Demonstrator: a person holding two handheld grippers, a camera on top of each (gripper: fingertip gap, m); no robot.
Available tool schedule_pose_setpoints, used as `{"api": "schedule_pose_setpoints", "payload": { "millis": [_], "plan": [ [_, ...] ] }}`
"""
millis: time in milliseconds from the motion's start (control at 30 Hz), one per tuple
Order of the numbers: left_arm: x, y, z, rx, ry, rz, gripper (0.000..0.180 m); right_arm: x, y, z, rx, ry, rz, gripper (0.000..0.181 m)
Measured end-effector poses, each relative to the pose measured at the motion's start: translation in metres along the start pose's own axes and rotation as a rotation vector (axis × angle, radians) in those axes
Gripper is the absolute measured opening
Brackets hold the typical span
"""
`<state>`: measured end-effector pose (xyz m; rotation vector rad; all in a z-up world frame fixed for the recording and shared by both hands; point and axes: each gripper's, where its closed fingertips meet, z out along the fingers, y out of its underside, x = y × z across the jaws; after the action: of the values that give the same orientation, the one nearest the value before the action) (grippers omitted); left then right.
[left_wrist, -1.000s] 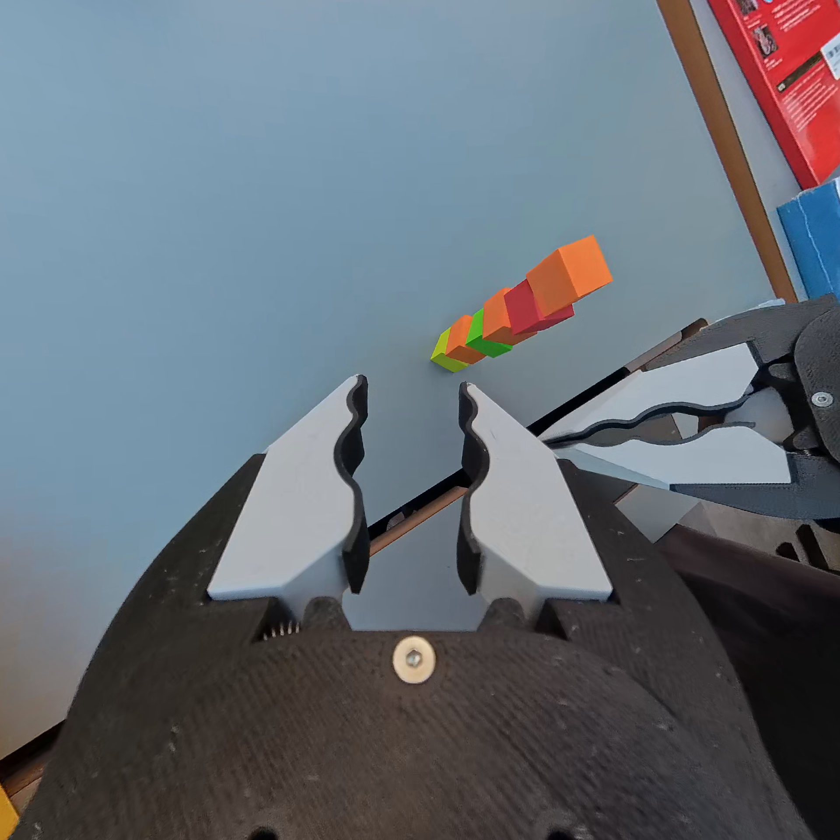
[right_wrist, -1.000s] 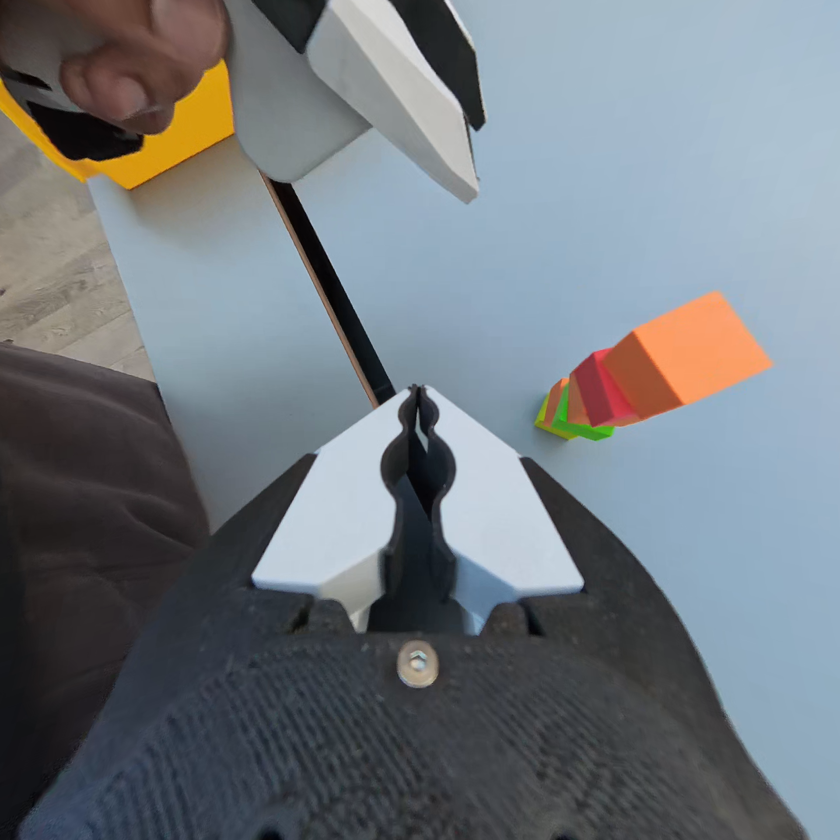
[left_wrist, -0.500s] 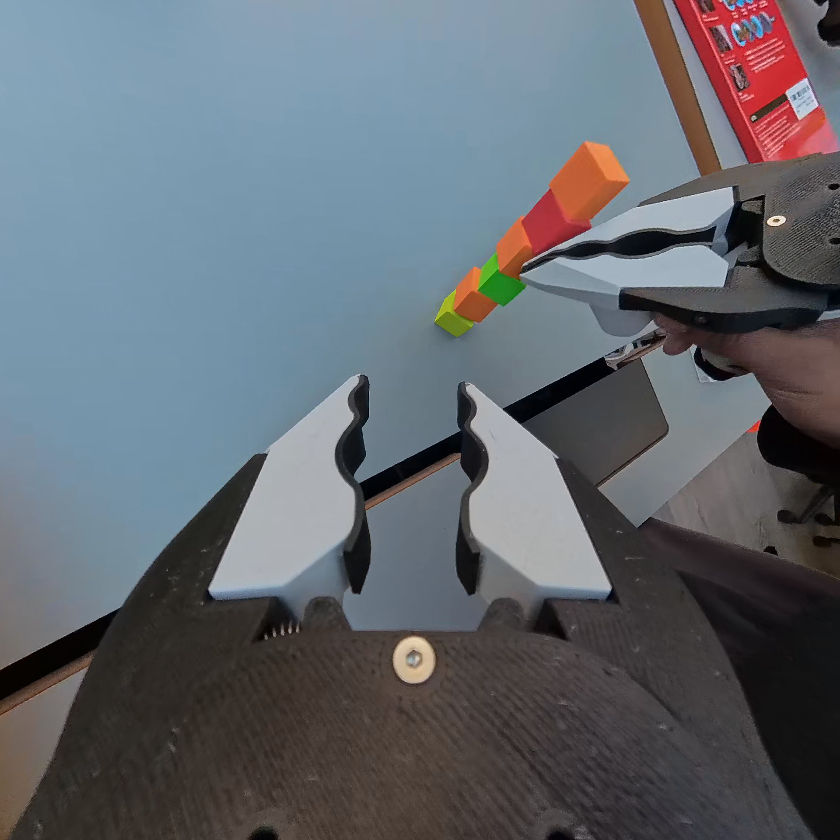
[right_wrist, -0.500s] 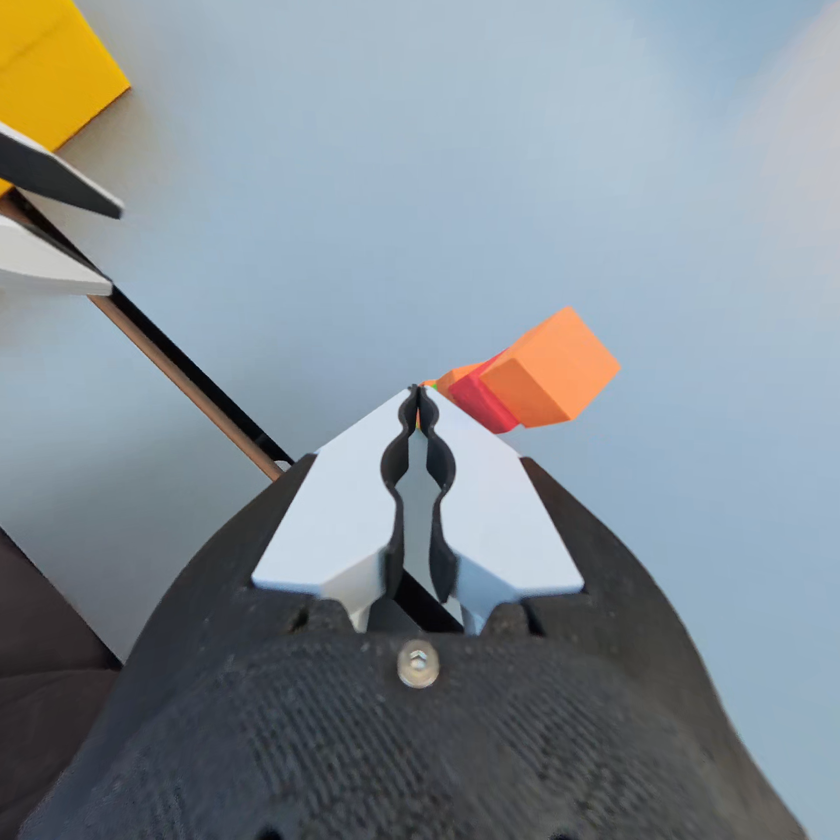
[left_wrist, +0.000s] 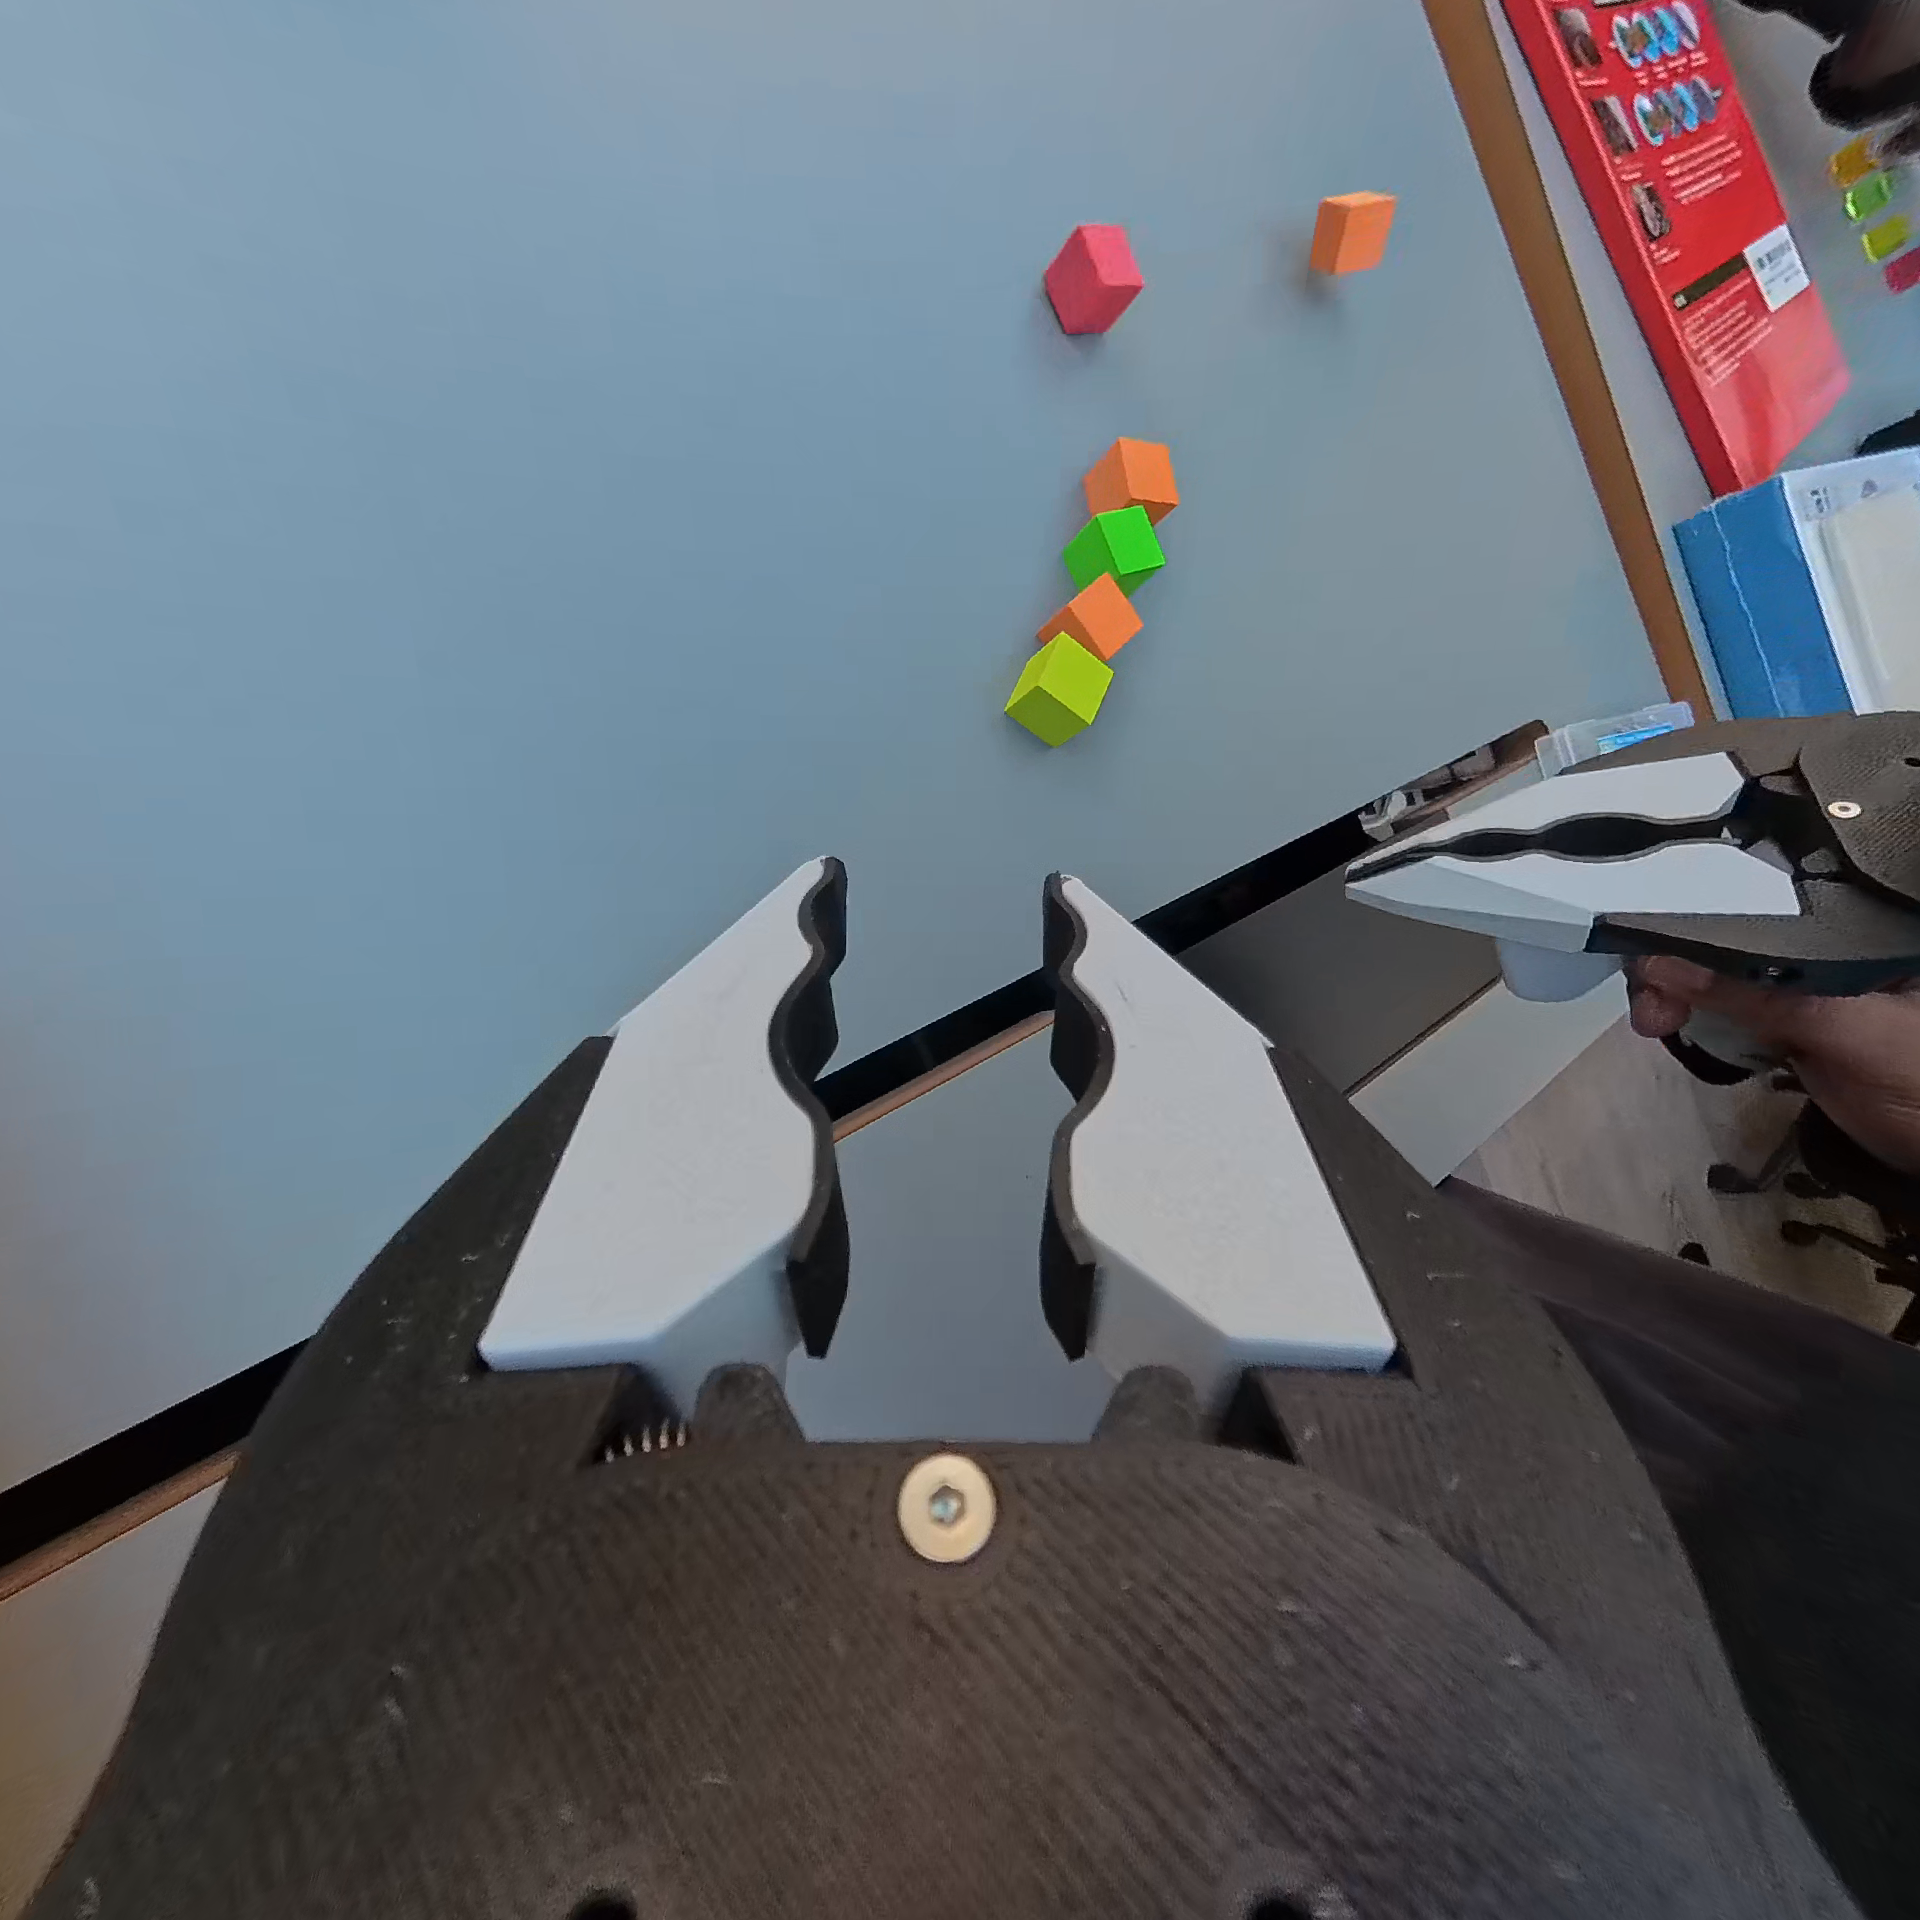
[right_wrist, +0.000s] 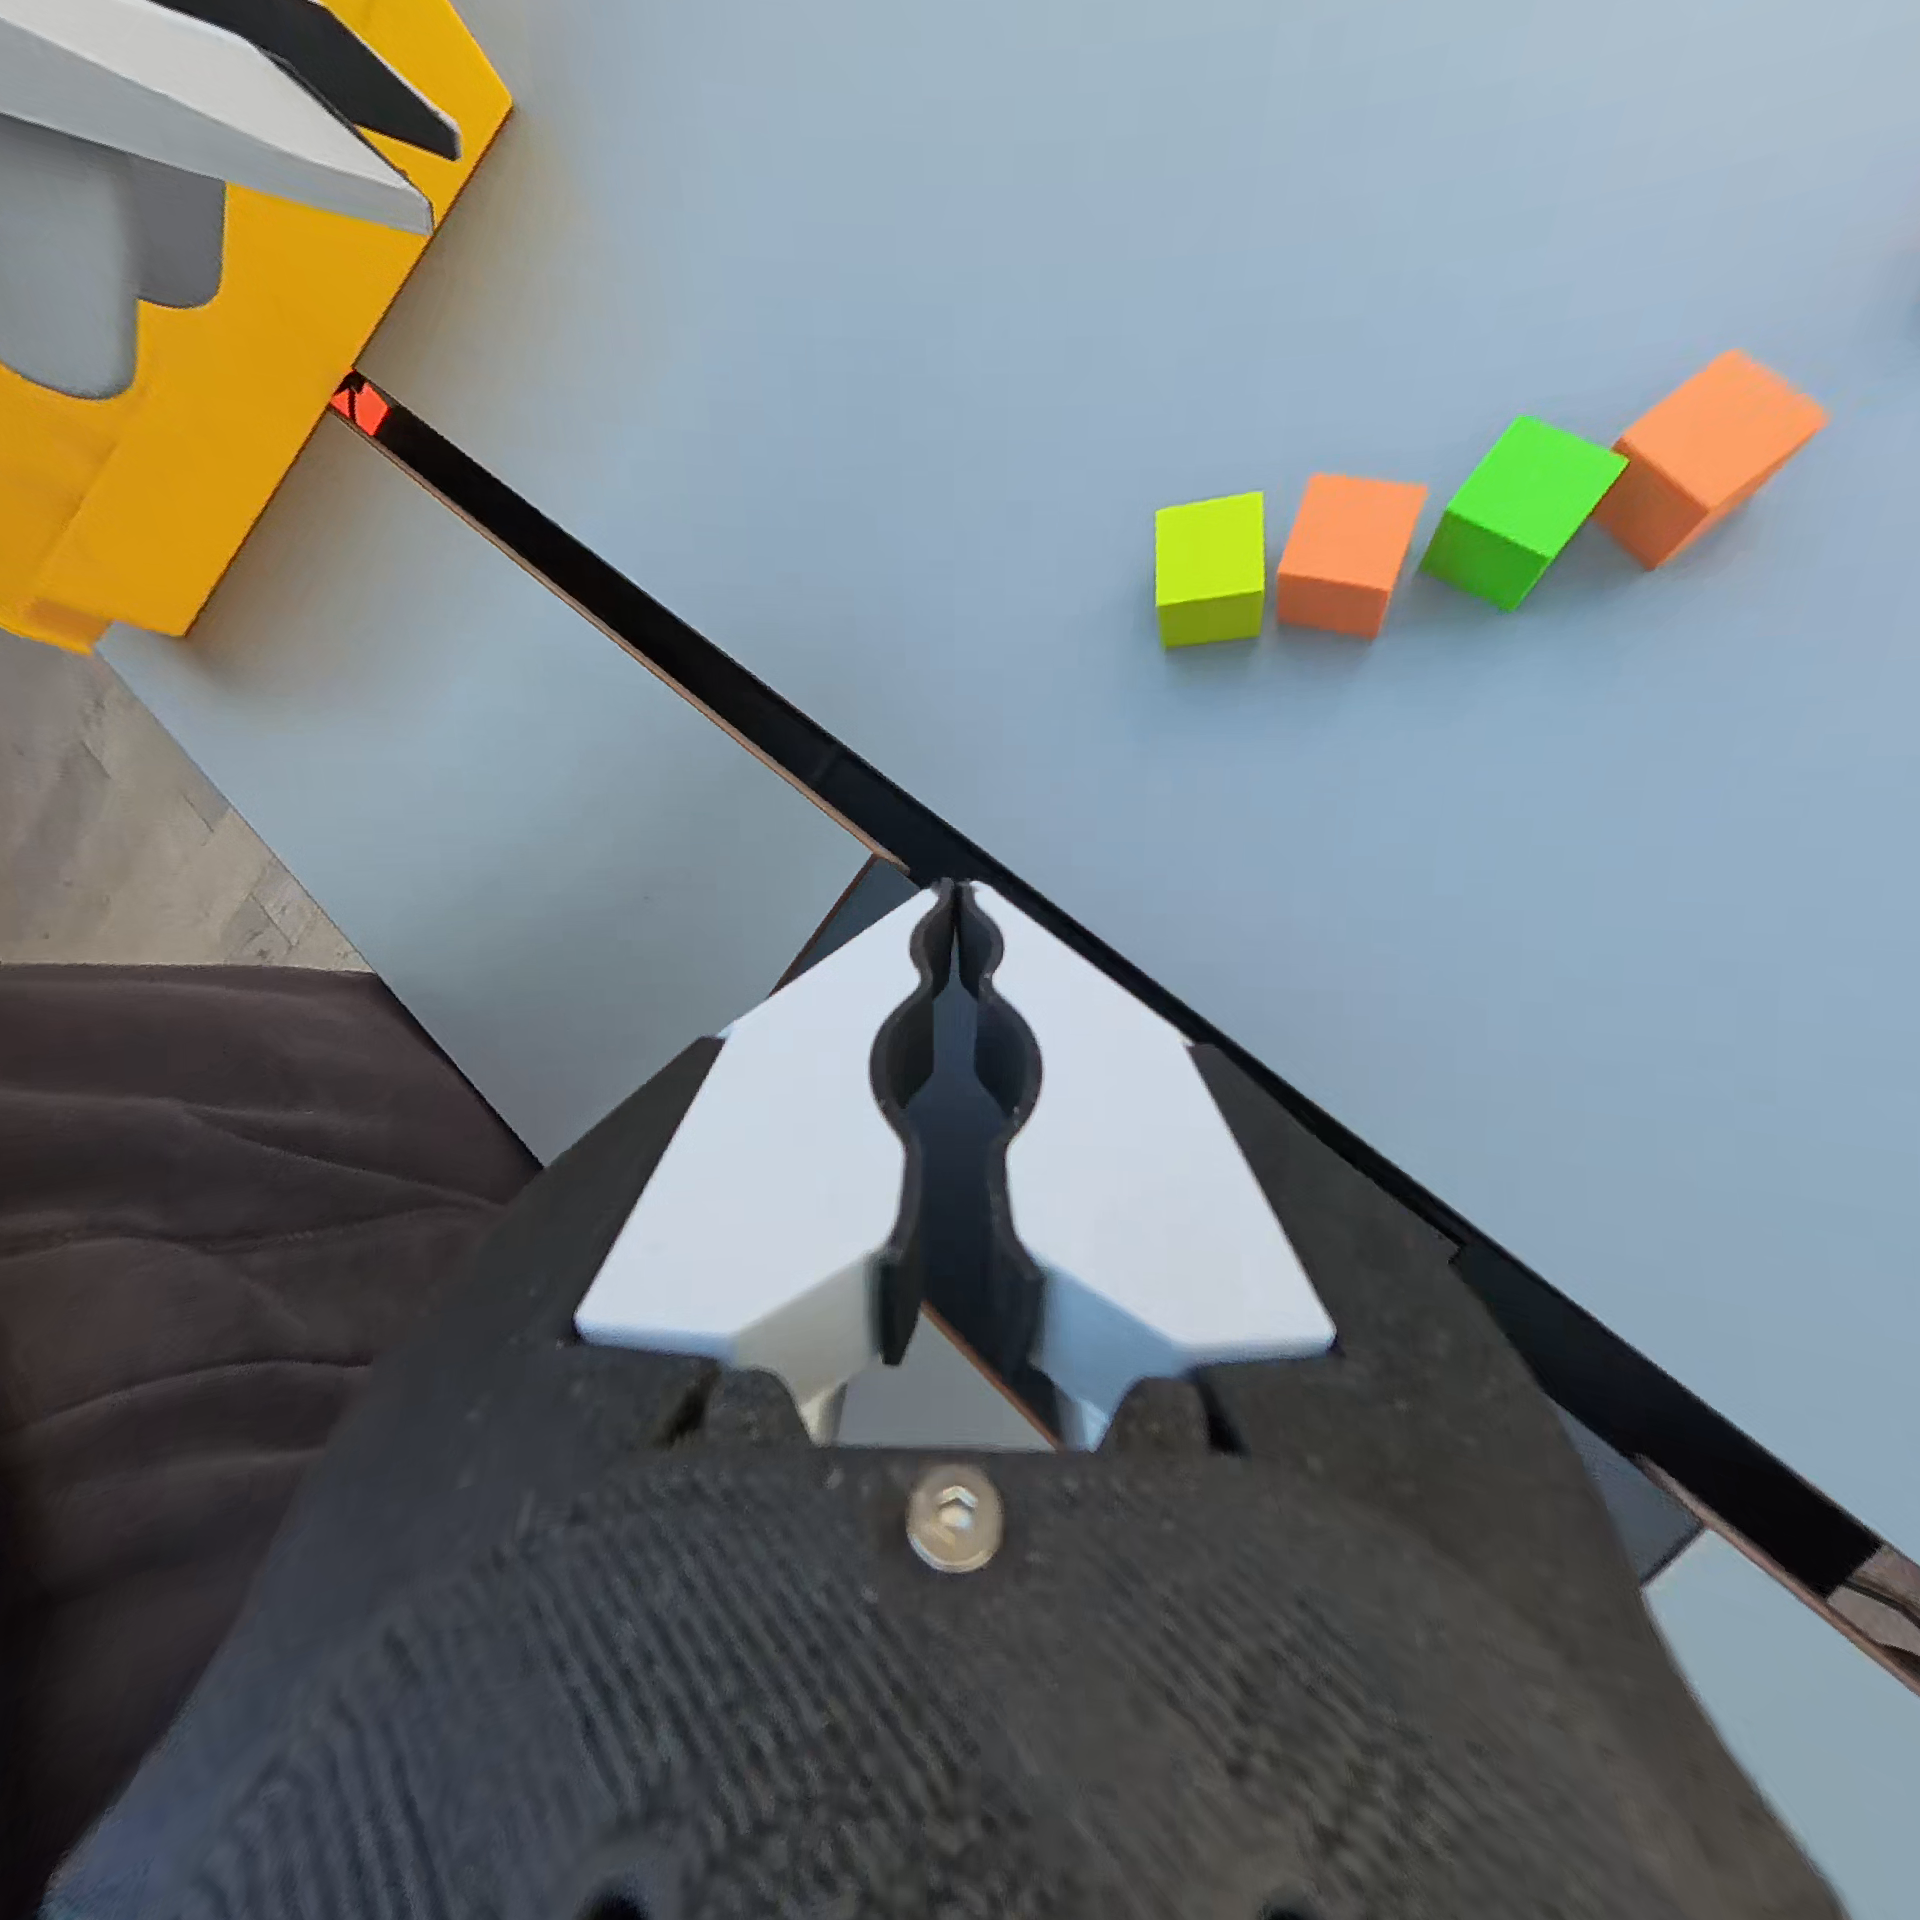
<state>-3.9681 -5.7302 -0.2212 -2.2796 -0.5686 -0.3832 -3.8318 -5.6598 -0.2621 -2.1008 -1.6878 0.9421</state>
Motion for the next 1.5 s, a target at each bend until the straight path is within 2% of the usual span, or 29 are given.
{"api": "schedule_pose_setpoints", "payload": {
  "millis": [300,433,533,667,1000,1067,1200,1233,1400,1500],
  "plan": [
    [0.018,0.009,0.013,-0.049,0.024,0.026,0.035,0.009,0.011,-0.001,-0.015,0.008,0.006,0.002],
    [0.021,0.014,0.016,-0.072,0.011,0.020,0.035,0.067,0.010,-0.013,0.013,0.167,0.041,0.031],
    [0.023,0.019,0.021,-0.096,-0.004,0.015,0.035,0.105,-0.002,-0.020,0.068,0.187,0.107,0.037],
    [0.032,0.020,0.039,-0.113,-0.020,0.030,0.036,0.119,-0.024,-0.010,0.099,0.108,0.123,0.039],
    [0.042,0.006,0.141,-0.130,-0.203,0.209,0.041,0.083,-0.024,0.002,0.013,-0.082,-0.075,0.038],
    [0.034,0.007,0.158,-0.150,-0.276,0.265,0.041,0.088,-0.015,-0.003,-0.004,-0.094,-0.085,0.038],
    [0.032,0.016,0.178,-0.199,-0.275,0.285,0.038,0.110,-0.002,-0.013,-0.020,-0.084,-0.057,0.038],
    [0.032,0.016,0.179,-0.198,-0.270,0.288,0.029,0.117,0.000,-0.016,-0.019,-0.079,-0.042,0.038],
    [0.067,-0.009,0.161,-0.072,-0.126,0.282,0.029,0.150,0.004,-0.033,0.002,-0.024,0.019,0.038],
    [0.112,-0.023,0.165,-0.022,0.015,0.365,0.029,0.174,0.011,-0.045,0.022,0.025,0.067,0.038]
  ]
}}
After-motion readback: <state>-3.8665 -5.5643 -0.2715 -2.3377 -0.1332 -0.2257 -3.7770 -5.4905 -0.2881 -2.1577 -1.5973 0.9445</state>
